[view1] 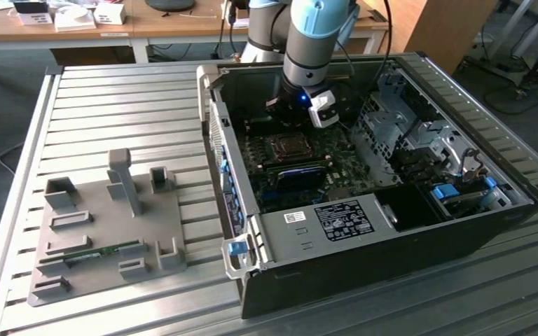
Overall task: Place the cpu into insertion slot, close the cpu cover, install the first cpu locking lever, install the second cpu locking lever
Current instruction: 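Install the first cpu locking lever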
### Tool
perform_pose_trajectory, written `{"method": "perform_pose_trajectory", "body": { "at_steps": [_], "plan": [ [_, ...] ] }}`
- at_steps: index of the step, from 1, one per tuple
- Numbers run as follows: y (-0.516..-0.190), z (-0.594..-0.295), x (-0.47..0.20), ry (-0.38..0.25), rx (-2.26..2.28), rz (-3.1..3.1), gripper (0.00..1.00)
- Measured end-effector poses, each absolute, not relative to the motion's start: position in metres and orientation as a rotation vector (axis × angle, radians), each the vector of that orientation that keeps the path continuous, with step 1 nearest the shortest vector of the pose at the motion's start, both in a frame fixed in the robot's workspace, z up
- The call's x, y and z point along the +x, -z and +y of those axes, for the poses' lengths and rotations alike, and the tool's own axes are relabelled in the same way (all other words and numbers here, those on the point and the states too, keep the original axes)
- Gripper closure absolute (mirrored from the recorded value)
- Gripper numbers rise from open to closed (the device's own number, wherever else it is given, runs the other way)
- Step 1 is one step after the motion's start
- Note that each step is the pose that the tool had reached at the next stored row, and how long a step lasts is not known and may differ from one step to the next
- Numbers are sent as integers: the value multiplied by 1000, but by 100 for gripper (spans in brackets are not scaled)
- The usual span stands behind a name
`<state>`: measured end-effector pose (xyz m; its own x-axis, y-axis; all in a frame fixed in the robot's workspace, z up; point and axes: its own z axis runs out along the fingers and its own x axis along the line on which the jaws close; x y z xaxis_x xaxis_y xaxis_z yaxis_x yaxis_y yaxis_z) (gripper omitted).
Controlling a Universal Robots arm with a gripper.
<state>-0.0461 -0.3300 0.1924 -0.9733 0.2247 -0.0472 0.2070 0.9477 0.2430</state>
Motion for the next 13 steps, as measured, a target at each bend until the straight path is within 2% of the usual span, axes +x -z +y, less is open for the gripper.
{"method": "perform_pose_trajectory", "body": {
  "at_steps": [13],
  "plan": [
    [-192, -330, -46, -366, 336, 3027, 89]
  ]
}}
